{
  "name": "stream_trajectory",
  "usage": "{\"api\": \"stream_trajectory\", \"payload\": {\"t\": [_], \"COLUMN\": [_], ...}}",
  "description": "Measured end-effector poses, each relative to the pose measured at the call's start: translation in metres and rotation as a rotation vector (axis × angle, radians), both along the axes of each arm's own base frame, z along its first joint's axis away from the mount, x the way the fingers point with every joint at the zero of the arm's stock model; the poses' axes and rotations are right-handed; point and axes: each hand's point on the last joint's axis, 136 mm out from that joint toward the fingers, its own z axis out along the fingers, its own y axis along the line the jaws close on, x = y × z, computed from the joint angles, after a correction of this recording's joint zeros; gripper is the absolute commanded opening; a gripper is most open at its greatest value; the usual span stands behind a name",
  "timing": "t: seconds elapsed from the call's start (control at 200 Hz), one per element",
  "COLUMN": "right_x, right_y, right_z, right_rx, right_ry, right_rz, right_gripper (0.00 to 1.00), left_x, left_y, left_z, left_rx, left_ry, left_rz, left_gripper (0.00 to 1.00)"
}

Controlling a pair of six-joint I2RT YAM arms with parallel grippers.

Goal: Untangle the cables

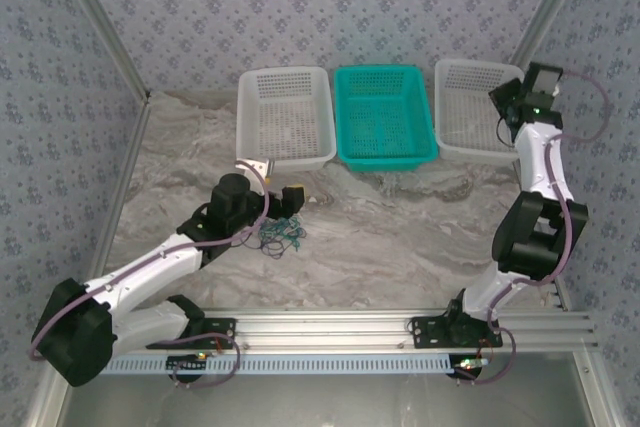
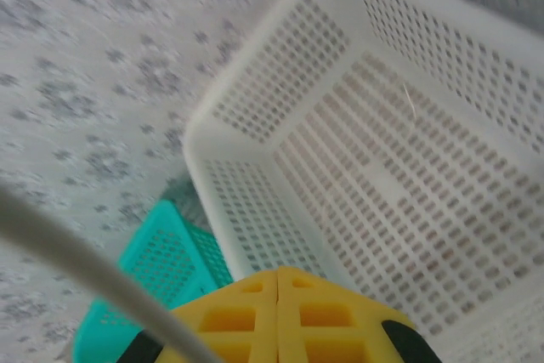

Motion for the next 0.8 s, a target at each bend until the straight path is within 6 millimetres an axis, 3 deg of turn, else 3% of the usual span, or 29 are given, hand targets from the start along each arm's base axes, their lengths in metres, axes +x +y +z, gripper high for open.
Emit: {"api": "stream_trajectory", "payload": {"t": [0.13,0.26,0.31,0.38,0.435,0.505,0.595,0.705,0.735,0.74,0.75,0.799], "right_x": [0.006,0.011,0.02,0.035,0.051,0.071,0.091,0.094,0.091,0.091,0.089,0.082], "right_y": [-0.013,-0.021,-0.015,-0.003,0.001,-0.003,-0.01,-0.008,-0.007,-0.007,-0.006,-0.005], "right_z": [0.058,0.114,0.127,0.126,0.108,0.068,-0.009,-0.089,-0.102,-0.104,-0.107,-0.114], "right_rx": [-0.089,-0.365,-0.451,-0.524,-0.548,-0.545,-0.502,-0.415,-0.394,-0.39,-0.385,-0.361], "right_ry": [-0.109,-0.157,-0.167,-0.151,-0.108,-0.024,0.134,0.313,0.354,0.36,0.373,0.417], "right_rz": [-0.053,-0.149,-0.155,-0.13,-0.098,-0.058,0.014,0.116,0.134,0.135,0.139,0.146], "right_gripper": [0.0,0.0,0.0,0.0,0.0,0.0,0.03,0.6,0.83,0.83,0.96,1.0], "left_x": [-0.001,-0.003,-0.004,-0.005,-0.006,-0.007,-0.008,-0.01,-0.01,-0.01,-0.011,-0.012], "left_y": [0.001,0.003,0.005,0.007,0.008,0.01,0.015,0.024,0.026,0.026,0.027,0.029], "left_z": [-0.001,0.002,0.004,0.007,0.008,0.009,0.008,0.001,-0.001,-0.001,-0.002,-0.004], "left_rx": [-0.001,-0.001,-0.002,-0.005,-0.005,-0.005,0.002,0.035,0.044,0.044,0.047,0.059], "left_ry": [0.009,0.006,0.002,-0.005,-0.006,-0.001,0.007,0.04,0.049,0.049,0.052,0.063], "left_rz": [0.002,0.007,0.01,0.014,0.017,0.023,0.045,0.081,0.089,0.089,0.091,0.096], "left_gripper": [0.99,0.99,0.99,0.99,0.99,0.99,0.99,0.99,1.0,0.99,0.99,0.99]}}
